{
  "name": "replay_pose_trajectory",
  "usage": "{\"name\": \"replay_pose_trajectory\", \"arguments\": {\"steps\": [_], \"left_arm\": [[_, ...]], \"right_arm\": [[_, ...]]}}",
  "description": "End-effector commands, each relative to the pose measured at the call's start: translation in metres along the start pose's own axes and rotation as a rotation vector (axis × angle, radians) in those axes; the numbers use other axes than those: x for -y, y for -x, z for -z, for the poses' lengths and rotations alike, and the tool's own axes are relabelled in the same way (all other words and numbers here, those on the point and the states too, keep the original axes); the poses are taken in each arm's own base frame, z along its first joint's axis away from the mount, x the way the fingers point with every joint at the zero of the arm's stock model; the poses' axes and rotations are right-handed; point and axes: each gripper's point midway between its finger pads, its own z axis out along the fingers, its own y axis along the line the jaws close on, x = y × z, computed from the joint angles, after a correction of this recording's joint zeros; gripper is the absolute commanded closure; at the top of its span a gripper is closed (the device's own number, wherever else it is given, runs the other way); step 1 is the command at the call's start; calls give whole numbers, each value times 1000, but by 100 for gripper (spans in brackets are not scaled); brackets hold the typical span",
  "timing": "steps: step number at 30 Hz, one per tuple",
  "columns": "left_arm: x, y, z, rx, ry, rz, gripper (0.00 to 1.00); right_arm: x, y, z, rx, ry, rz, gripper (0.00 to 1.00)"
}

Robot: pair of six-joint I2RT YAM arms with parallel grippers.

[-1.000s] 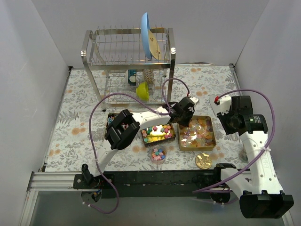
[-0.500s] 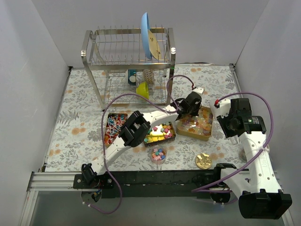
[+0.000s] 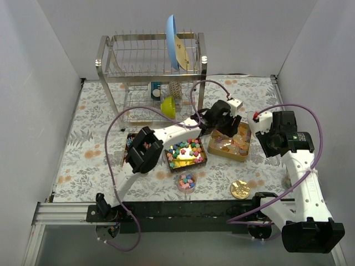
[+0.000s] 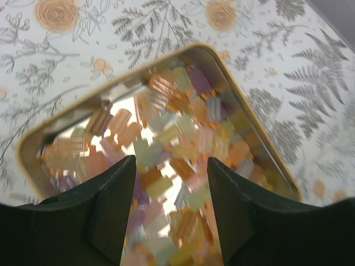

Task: Pack the candies
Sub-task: Move the storage box to the center of the board.

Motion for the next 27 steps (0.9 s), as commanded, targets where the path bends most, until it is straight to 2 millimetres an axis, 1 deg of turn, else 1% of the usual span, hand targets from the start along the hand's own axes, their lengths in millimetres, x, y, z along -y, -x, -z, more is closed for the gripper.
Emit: {"name": "replay_pose_trajectory", "arguments": {"steps": [1,2,3,4,5,6,7,8,9,10,11,12,14,15,16,17,18,19,22,23,25,26,27], "left_arm": [[24,32,97,-28,-38,21,45],[19,13,110,-87,-18,33,45],[22,18,134,-72,-18,34,45],[22,11,147,-80,-14,39,45],[10,-34,153,-170,14,47,46],[6,-46,162,-185,29,47,46],[4,-46,179,-172,39,41,46],[-7,-75,186,-231,83,41,47],[-12,-84,193,-243,103,41,48],[-15,-85,203,-243,115,39,50],[-18,-88,207,-241,129,29,52],[-25,-99,212,-260,140,27,60],[-30,-100,215,-248,142,11,72],[-43,-99,216,-244,186,-4,85],[-49,-101,215,-247,197,-9,89],[-55,-103,211,-251,209,-17,94],[-66,-103,209,-257,237,-44,97],[-73,-103,207,-255,254,-58,100],[-92,-100,199,-227,306,-130,100],[-93,-90,193,-173,307,-150,100],[-94,-84,183,-132,292,-197,100],[-95,-84,179,-129,286,-208,100],[-97,-92,170,-147,284,-213,100]], "right_arm": [[9,26,12,106,-24,-21,99],[8,26,12,111,-21,-21,99],[8,28,12,117,-19,-21,99],[8,29,12,122,-15,-19,99],[7,30,13,128,-13,-19,99],[8,31,15,132,-16,-19,99],[9,31,15,131,-18,-21,99],[9,32,17,133,-22,-18,99],[10,32,18,137,-23,-20,99],[9,32,19,139,-22,-19,99],[8,31,18,136,-18,-21,99],[7,30,18,135,-16,-21,99],[5,27,19,137,-8,-21,99],[3,24,17,131,-2,-23,99],[7,20,17,128,-13,-49,99],[5,18,17,126,-2,-53,99],[5,15,16,120,-3,-62,99],[4,14,15,121,-1,-65,99],[4,12,15,122,1,-78,99],[5,12,15,124,-1,-79,99],[7,14,15,125,-6,-82,99],[8,15,15,129,-10,-83,99],[11,18,16,140,-19,-86,99]]}}
